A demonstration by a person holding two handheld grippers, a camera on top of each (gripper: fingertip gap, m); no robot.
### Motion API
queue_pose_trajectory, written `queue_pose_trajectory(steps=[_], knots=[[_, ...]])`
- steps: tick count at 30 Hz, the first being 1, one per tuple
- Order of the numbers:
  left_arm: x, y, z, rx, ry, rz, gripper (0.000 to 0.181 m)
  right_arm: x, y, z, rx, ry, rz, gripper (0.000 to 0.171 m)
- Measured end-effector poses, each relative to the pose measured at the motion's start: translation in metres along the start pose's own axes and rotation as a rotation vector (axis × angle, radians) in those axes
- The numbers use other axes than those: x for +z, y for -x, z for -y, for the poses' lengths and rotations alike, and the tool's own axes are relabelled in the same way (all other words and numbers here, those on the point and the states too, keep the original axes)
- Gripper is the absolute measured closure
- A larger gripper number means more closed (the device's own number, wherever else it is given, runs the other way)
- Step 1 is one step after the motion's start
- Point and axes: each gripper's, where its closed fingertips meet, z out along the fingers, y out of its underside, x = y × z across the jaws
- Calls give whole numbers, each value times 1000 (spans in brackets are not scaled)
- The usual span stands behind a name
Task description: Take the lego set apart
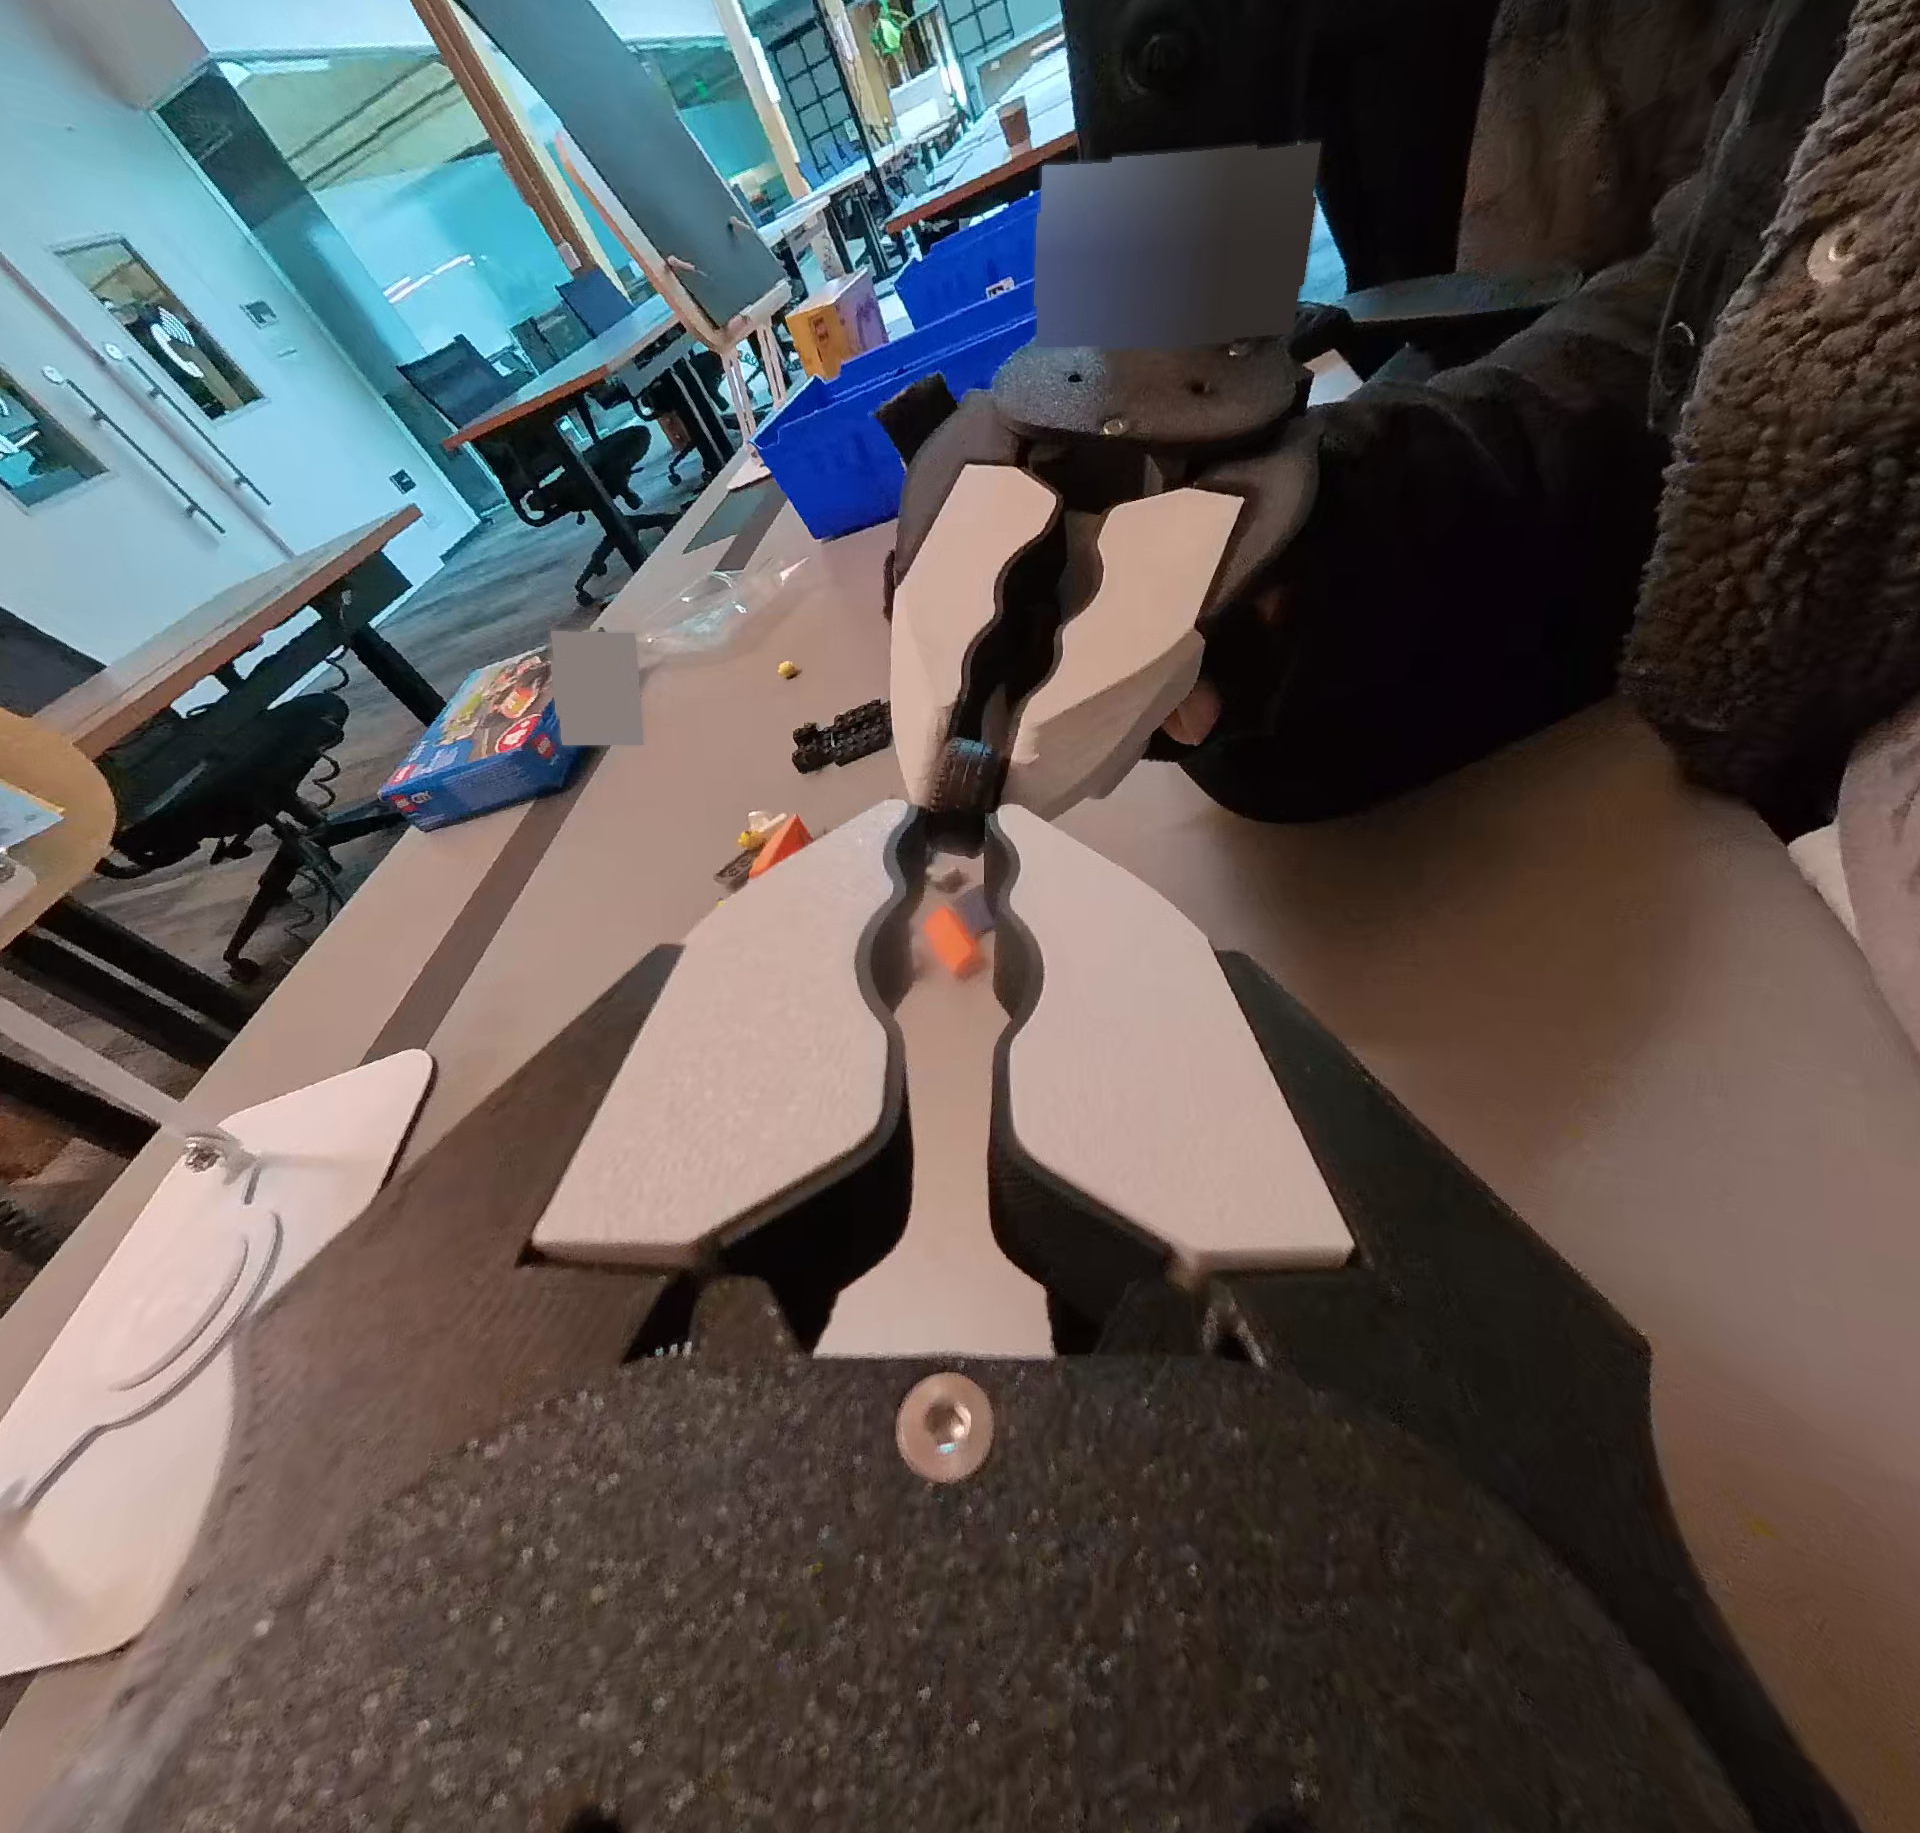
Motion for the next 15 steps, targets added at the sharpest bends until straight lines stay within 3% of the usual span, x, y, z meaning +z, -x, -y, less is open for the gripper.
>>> queue_pose_trajectory(steps=[4,10,15], knots=[[0,7,0,18,24,70,171,-1,-5,0,-6,10,-45,161],[5,26,-3,4,85,295,172,-1,-27,-3,44,36,-278,161],[7,28,-8,-5,111,351,174,-3,-31,-9,103,55,-351,162]])
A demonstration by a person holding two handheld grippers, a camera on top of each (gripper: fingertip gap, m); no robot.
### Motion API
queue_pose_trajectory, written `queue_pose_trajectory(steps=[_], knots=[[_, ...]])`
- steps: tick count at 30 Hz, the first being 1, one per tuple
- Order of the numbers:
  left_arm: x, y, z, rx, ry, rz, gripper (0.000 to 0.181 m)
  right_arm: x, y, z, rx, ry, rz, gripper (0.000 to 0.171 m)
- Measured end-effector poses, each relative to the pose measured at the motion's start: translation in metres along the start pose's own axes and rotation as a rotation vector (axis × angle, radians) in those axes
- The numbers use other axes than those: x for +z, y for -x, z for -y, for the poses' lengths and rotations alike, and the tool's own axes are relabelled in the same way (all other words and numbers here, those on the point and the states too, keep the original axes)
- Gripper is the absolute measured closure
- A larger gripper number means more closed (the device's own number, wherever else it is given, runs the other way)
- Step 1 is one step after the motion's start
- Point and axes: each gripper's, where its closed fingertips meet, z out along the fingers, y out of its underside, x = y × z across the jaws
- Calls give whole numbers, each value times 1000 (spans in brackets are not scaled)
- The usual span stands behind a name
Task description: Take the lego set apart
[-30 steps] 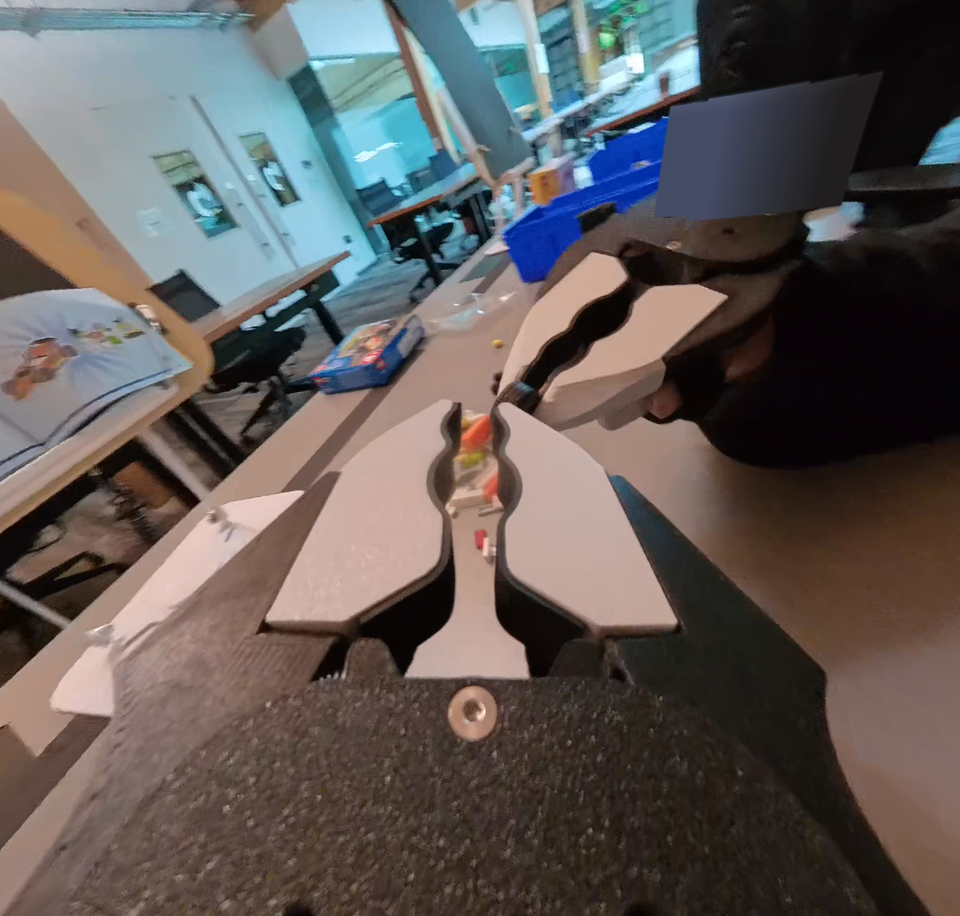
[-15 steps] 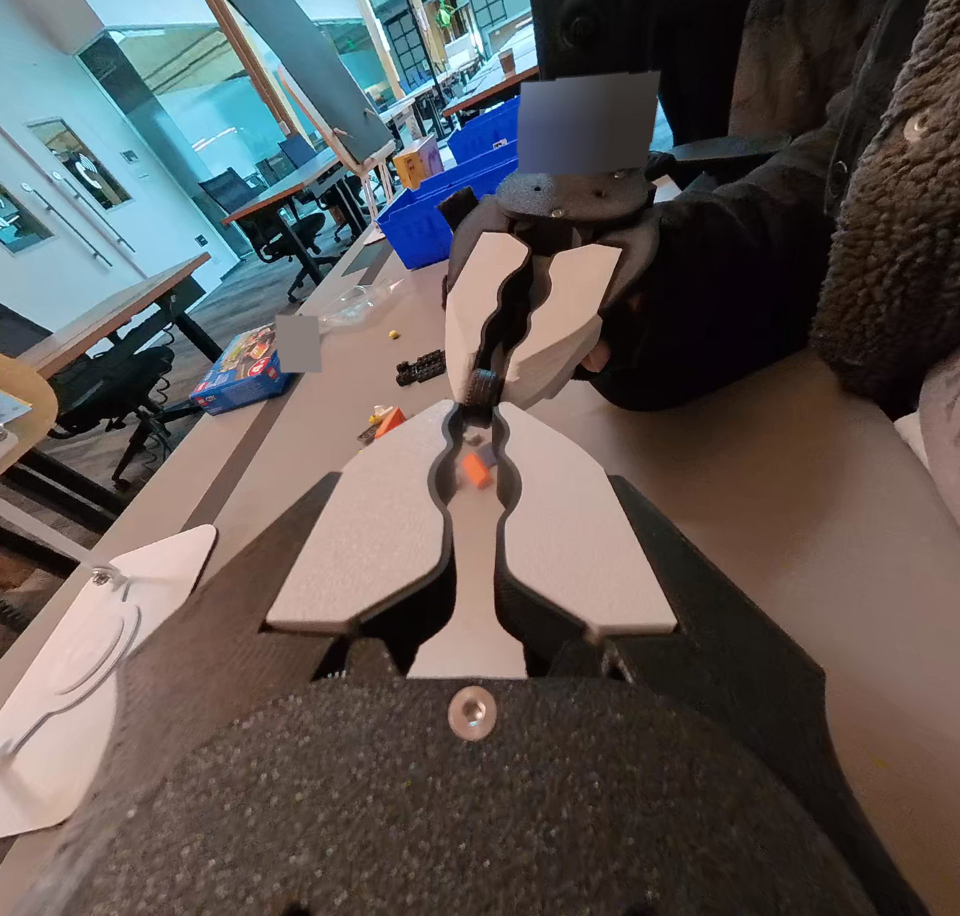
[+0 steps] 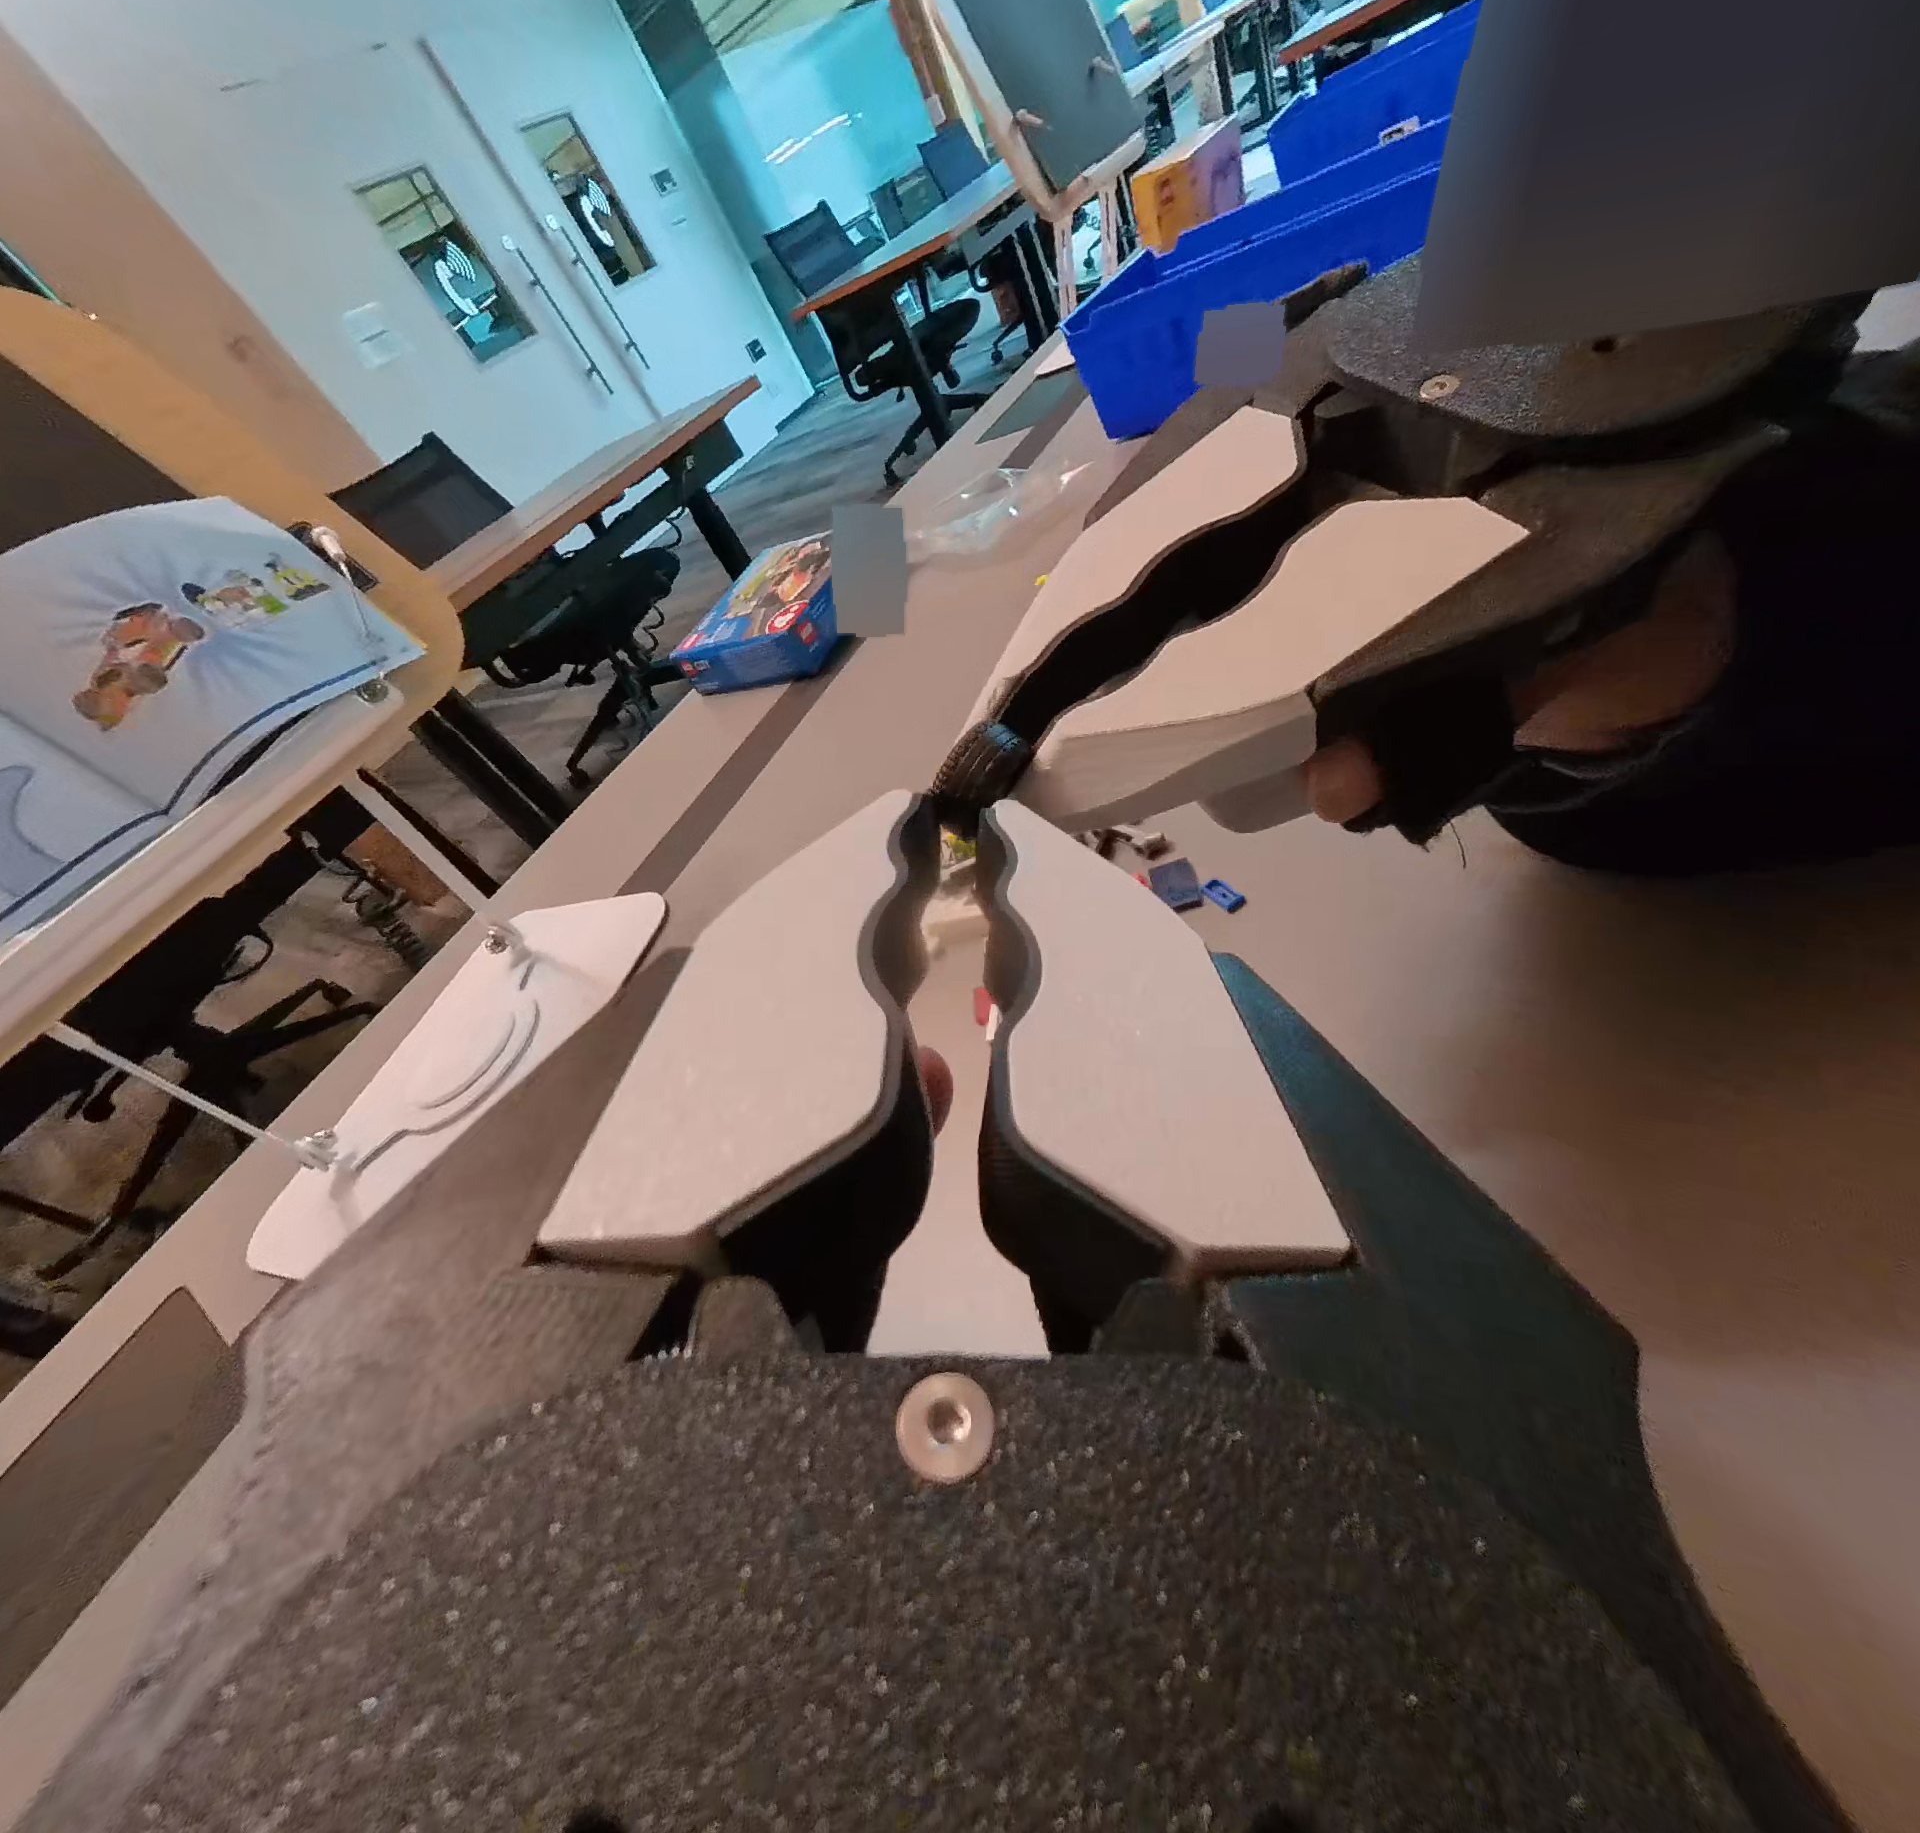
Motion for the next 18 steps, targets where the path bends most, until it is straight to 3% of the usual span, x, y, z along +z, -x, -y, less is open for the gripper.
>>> queue_pose_trajectory(steps=[10,18], knots=[[1,-5,-21,125,112,-45,175,3,4,-21,78,97,32,162],[2,-10,-30,100,141,-82,176,3,4,-31,97,138,28,162]])
